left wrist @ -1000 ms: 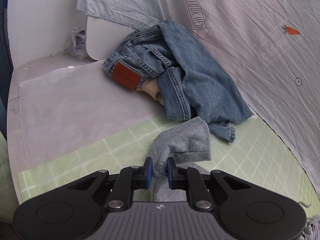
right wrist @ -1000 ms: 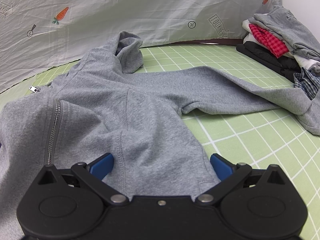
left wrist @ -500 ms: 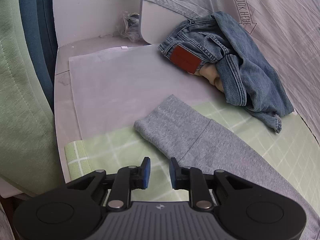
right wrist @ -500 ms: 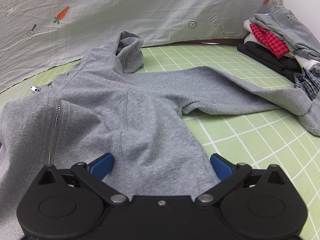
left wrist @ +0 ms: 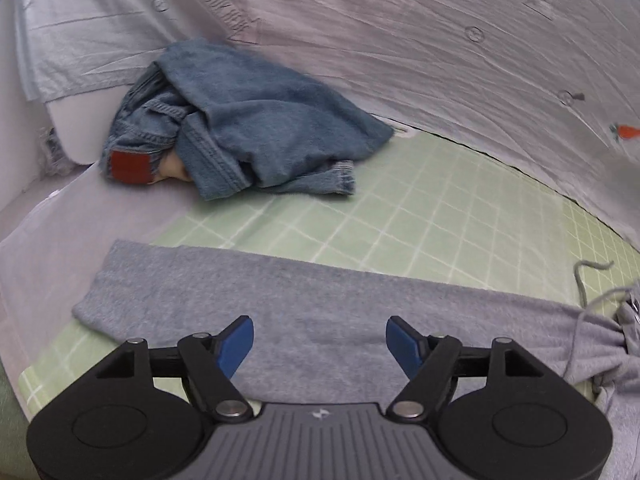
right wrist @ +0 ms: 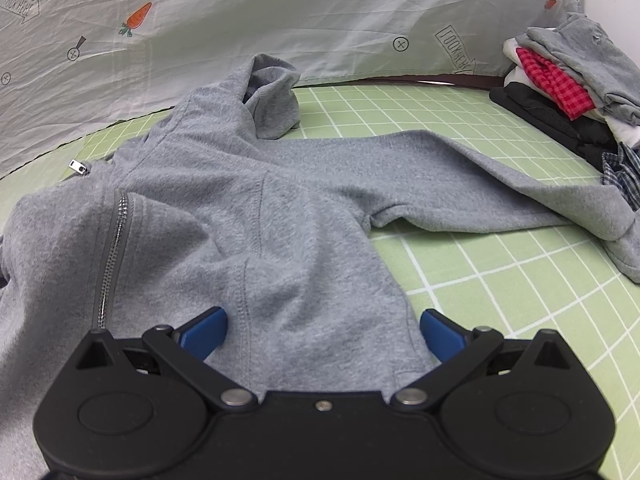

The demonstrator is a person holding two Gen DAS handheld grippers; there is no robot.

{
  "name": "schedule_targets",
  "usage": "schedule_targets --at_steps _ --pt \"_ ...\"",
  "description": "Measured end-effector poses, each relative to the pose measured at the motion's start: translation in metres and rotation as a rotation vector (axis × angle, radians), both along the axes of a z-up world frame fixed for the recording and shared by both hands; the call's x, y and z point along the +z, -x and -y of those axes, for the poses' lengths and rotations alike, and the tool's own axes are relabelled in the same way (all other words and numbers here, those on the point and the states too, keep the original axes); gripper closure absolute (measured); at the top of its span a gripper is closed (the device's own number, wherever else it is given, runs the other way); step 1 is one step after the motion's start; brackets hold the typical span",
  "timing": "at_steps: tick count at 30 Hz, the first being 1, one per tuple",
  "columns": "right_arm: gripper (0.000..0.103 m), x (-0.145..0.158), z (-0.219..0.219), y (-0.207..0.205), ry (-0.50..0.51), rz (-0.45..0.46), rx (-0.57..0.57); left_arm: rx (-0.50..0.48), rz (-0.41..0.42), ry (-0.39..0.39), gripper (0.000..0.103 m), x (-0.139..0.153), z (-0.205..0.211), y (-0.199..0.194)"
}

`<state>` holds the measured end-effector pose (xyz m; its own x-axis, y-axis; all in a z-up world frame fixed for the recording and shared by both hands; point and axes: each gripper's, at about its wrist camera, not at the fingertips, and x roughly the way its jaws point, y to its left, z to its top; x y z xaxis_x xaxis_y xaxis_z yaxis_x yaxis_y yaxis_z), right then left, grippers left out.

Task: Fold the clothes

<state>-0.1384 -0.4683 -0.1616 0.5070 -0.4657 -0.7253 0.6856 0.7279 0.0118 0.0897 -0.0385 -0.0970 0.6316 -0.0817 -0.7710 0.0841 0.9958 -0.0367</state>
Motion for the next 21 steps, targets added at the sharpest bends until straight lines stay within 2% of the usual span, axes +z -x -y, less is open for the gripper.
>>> schedule_targets --at_steps 4,7,10,17,21 --pt "0.0 0.008 0.011 -0.004 0.014 -0.038 0.031 -0.222 -0.017 -0.02 0.028 -0.001 0.061 -0.007" --pt "0.0 0.02 0.022 -0.005 0.036 -0.011 0.023 -0.366 -0.037 -0.034 0.028 -0.007 0.112 -0.014" --pt "0.0 0.035 0.042 -0.015 0.023 0.032 0.01 -0.463 -0.066 -0.035 0.024 -0.019 0.15 -0.022" --pt "0.0 0.051 0.079 -0.068 0.017 0.07 0.071 -0.548 -0.145 0.005 0.022 -0.045 0.205 -0.049" --pt "0.001 0.055 0.092 -0.103 -0.028 0.111 0.116 -0.599 -0.166 0.018 0.021 -0.05 0.224 -0.058"
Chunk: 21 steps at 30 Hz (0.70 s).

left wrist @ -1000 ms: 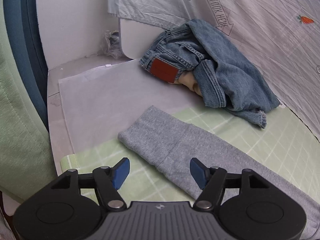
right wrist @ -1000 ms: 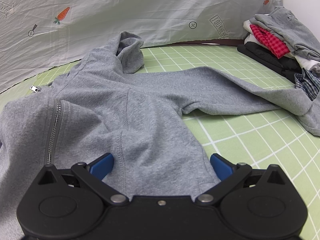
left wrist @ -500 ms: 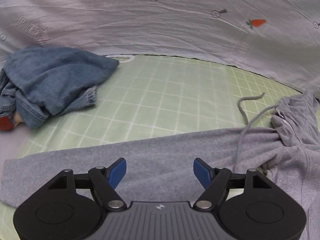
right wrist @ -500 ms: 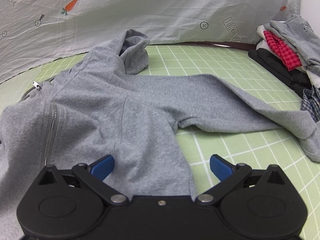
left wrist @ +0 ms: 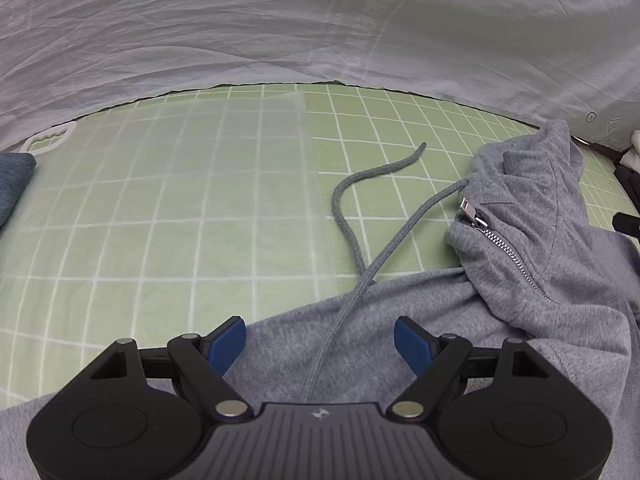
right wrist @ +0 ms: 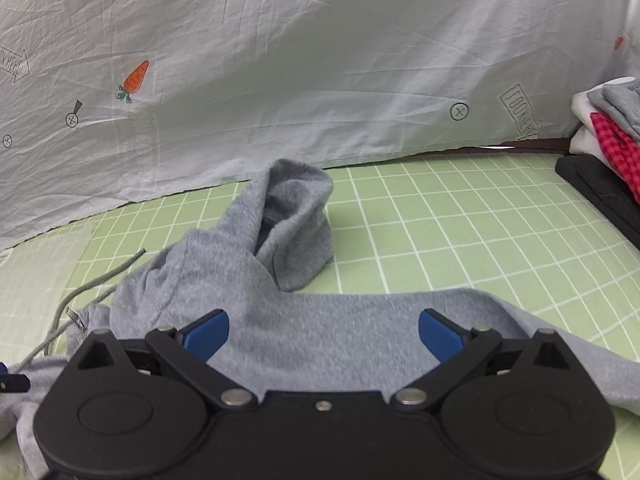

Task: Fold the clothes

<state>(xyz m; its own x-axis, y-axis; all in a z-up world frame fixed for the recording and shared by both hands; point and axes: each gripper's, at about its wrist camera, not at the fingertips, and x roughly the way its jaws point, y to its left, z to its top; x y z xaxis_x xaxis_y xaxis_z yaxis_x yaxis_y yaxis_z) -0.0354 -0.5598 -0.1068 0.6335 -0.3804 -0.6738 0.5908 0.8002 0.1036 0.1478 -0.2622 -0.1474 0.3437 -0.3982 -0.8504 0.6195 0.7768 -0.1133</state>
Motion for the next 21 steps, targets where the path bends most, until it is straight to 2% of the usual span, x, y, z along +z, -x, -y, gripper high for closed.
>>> schedule_targets --at_steps 2,5,6,7,9,12,13,14,15,16,18,21 --pt "0.006 0.002 0.0 -0.019 -0.017 0.027 0.052 -0.034 0.017 -0.019 0.02 -0.003 0.01 0.0" --pt "0.02 0.002 -0.005 -0.046 -0.014 0.044 0.148 -0.1 0.052 -0.056 0.02 -0.006 0.024 0.003" --pt "0.028 0.002 -0.008 -0.055 -0.007 0.039 0.177 -0.119 0.063 -0.064 0.021 -0.007 0.028 0.005" --pt "0.04 0.002 -0.01 -0.063 0.0 0.035 0.205 -0.136 0.073 -0.071 0.022 -0.007 0.031 0.007" --pt "0.052 -0.001 -0.015 -0.077 0.01 0.018 0.246 -0.143 0.096 -0.067 0.027 -0.008 0.032 0.011" --pt "0.051 -0.011 -0.017 -0.09 0.01 -0.03 0.272 -0.154 0.109 -0.049 0.046 -0.006 0.032 0.016" --pt "0.056 -0.013 -0.017 -0.091 0.007 -0.037 0.279 -0.16 0.109 -0.048 0.059 -0.005 0.032 0.017" --pt "0.061 -0.013 -0.017 -0.091 0.004 -0.039 0.29 -0.17 0.101 -0.048 0.079 -0.003 0.034 0.018" --pt "0.074 -0.013 -0.017 -0.09 -0.007 -0.038 0.306 -0.179 0.093 -0.05 0.09 -0.002 0.035 0.019" --pt "0.085 -0.012 -0.017 -0.087 -0.013 -0.029 0.308 -0.182 0.088 -0.06 0.095 -0.001 0.037 0.019" --pt "0.092 -0.009 -0.015 -0.08 -0.027 -0.007 0.284 -0.188 0.114 -0.078 0.096 0.001 0.039 0.023" --pt "0.095 0.002 -0.012 -0.065 -0.016 0.032 0.233 -0.154 0.191 -0.09 0.097 0.013 0.039 0.024"
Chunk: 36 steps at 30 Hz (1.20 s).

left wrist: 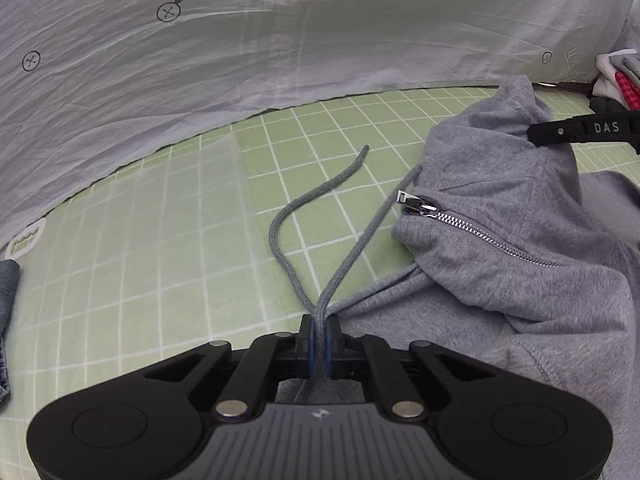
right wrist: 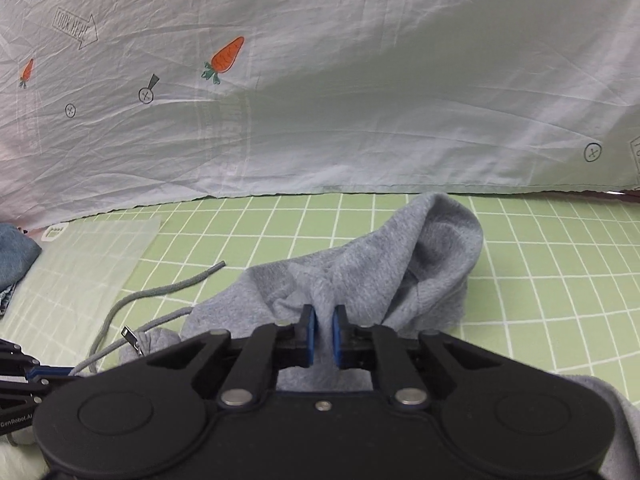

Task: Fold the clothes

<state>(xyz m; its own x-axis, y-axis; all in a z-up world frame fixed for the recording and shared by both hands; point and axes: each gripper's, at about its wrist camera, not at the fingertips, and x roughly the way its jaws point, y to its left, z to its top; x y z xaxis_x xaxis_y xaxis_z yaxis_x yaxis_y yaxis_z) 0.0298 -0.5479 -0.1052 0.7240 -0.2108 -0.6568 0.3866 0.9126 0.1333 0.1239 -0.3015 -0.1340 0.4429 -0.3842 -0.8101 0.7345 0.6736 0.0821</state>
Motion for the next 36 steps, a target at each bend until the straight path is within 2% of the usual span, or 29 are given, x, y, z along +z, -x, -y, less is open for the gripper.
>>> schedule_targets --at_steps 5,7,8,11,13,15,17,19,21,24,27,28,31,36 --pt "0.095 0.038 0.009 0.052 0.023 0.118 -0.162 0.157 0.123 0.077 0.097 0.047 -0.022 -0.016" --pt "0.095 0.048 0.011 0.079 0.028 0.149 -0.214 0.194 0.118 0.106 0.097 0.058 -0.031 -0.022" --pt "0.095 0.049 0.01 0.089 0.024 0.147 -0.231 0.21 0.103 0.116 0.097 0.058 -0.034 -0.023" --pt "0.095 0.033 -0.001 0.109 0.037 0.052 -0.227 0.221 0.007 0.105 0.097 0.04 -0.035 -0.019" --pt "0.095 0.007 -0.009 0.112 0.015 -0.08 -0.203 0.231 -0.088 0.084 0.097 0.021 -0.035 -0.014" --pt "0.094 -0.013 -0.011 0.12 -0.081 -0.143 -0.247 0.26 -0.154 0.088 0.093 0.01 -0.04 -0.012" --pt "0.092 -0.01 -0.012 0.119 -0.073 -0.146 -0.264 0.29 -0.202 0.117 0.088 0.006 -0.047 -0.012" --pt "0.069 -0.002 -0.011 0.115 -0.043 -0.135 -0.276 0.319 -0.24 0.164 0.078 0.007 -0.056 -0.015" --pt "0.06 0.012 -0.004 0.109 -0.035 -0.074 -0.302 0.349 -0.266 0.203 0.074 0.008 -0.062 -0.021" --pt "0.05 0.028 0.012 0.096 -0.092 0.022 -0.339 0.408 -0.309 0.286 0.066 0.013 -0.07 -0.033" --pt "0.035 0.033 0.023 0.075 -0.113 0.045 -0.336 0.483 -0.394 0.401 0.063 0.012 -0.074 -0.049" --pt "0.032 0.032 0.026 0.063 -0.116 0.04 -0.323 0.511 -0.42 0.434 0.062 0.011 -0.074 -0.054" --pt "0.027 0.028 0.029 0.039 -0.121 0.021 -0.287 0.542 -0.429 0.436 0.056 0.009 -0.064 -0.063" --pt "0.026 0.011 0.027 0.022 -0.128 -0.035 -0.266 0.607 -0.468 0.457 0.048 0.003 -0.058 -0.08"
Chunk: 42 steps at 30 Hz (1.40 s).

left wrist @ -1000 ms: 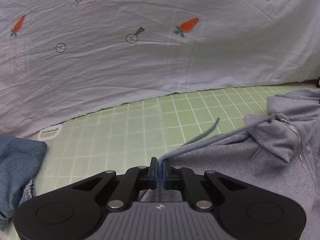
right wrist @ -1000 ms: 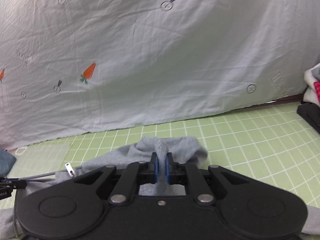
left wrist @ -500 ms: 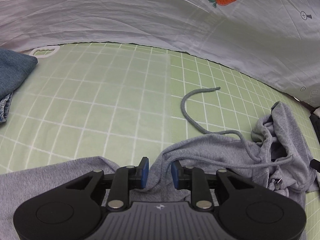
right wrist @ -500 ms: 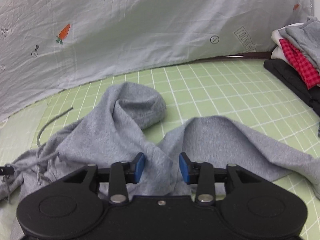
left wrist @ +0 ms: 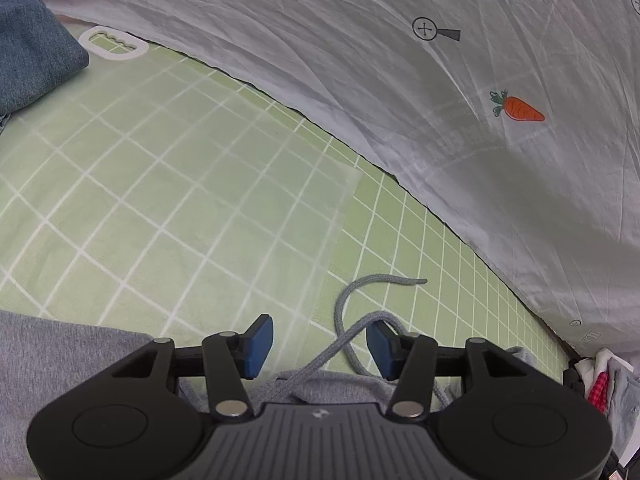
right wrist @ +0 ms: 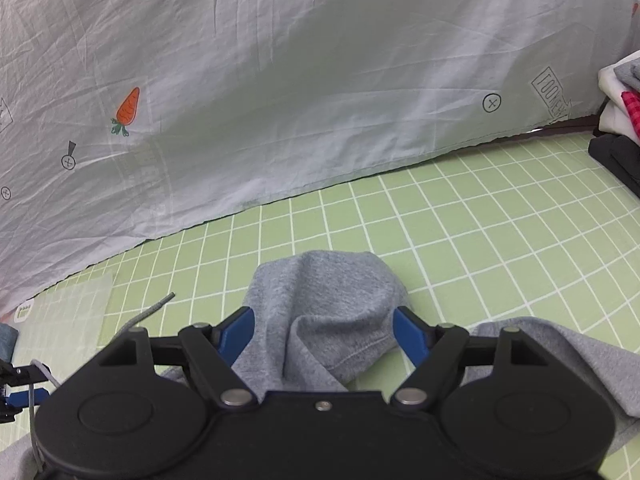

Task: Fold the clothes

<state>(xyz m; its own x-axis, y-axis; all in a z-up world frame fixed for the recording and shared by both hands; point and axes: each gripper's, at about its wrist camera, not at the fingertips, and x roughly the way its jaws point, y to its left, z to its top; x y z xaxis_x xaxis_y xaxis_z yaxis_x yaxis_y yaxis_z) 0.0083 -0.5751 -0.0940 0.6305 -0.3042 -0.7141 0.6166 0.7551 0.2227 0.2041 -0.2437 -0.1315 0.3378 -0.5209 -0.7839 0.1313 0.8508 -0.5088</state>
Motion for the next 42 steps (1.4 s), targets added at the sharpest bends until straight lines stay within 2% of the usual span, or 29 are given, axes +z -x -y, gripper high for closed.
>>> schedule_targets --at_steps 2,6,9,10,11,13,14,18,22,25,30,32,34,36,37,38,40,42 --pt "0.026 -0.006 0.0 -0.001 -0.006 -0.023 0.003 0.016 -0.007 -0.038 0.042 -0.001 -0.003 -0.006" --pt "0.026 -0.017 -0.002 0.002 0.03 -0.095 0.027 0.002 0.019 -0.135 0.042 0.003 -0.015 -0.016" --pt "0.025 -0.024 -0.001 0.006 0.014 -0.11 0.028 -0.009 0.069 -0.192 0.043 0.011 -0.022 -0.015" --pt "0.025 -0.027 0.0 0.007 0.007 -0.112 0.026 -0.033 0.088 -0.203 0.047 0.014 -0.021 -0.012" --pt "0.025 -0.029 0.0 0.008 0.003 -0.115 0.024 -0.057 0.107 -0.214 0.069 0.018 -0.02 -0.01" --pt "0.025 -0.031 0.0 0.009 -0.001 -0.116 0.016 -0.099 0.127 -0.211 0.098 0.023 -0.016 -0.002" --pt "0.025 -0.032 -0.001 0.009 -0.004 -0.116 0.011 -0.119 0.129 -0.2 0.099 0.024 -0.014 0.003" --pt "0.025 -0.024 -0.002 0.016 0.002 -0.103 -0.014 -0.151 0.118 -0.14 0.099 0.034 -0.006 0.022" --pt "0.025 -0.013 -0.005 0.039 0.018 -0.075 -0.05 -0.13 0.038 0.079 0.099 0.05 -0.012 0.049" --pt "0.025 -0.007 -0.01 0.063 0.019 -0.063 -0.089 -0.153 0.026 0.214 0.099 0.071 -0.009 0.07" --pt "0.025 0.0 -0.016 0.105 0.006 -0.032 -0.155 -0.25 0.013 0.358 0.099 0.098 0.015 0.108" --pt "0.025 0.001 -0.018 0.119 0.004 -0.024 -0.176 -0.293 0.014 0.349 0.099 0.099 0.026 0.127" --pt "0.025 0.003 -0.02 0.132 0.008 -0.021 -0.189 -0.32 -0.002 0.273 0.099 0.092 0.036 0.142" --pt "0.025 0.004 -0.022 0.144 0.013 -0.019 -0.198 -0.327 -0.055 0.202 0.097 0.077 0.039 0.153" --pt "0.025 0.004 -0.024 0.15 0.015 -0.019 -0.2 -0.329 -0.091 0.17 0.088 0.068 0.04 0.157" --pt "0.025 0.003 -0.025 0.155 0.016 -0.023 -0.2 -0.329 -0.122 0.14 0.075 0.06 0.039 0.159" --pt "0.025 0.001 -0.028 0.162 0.016 -0.033 -0.198 -0.31 -0.138 0.084 0.063 0.052 0.035 0.163" --pt "0.025 -0.001 -0.029 0.168 0.011 -0.046 -0.196 -0.283 -0.135 0.033 0.058 0.047 0.027 0.165"
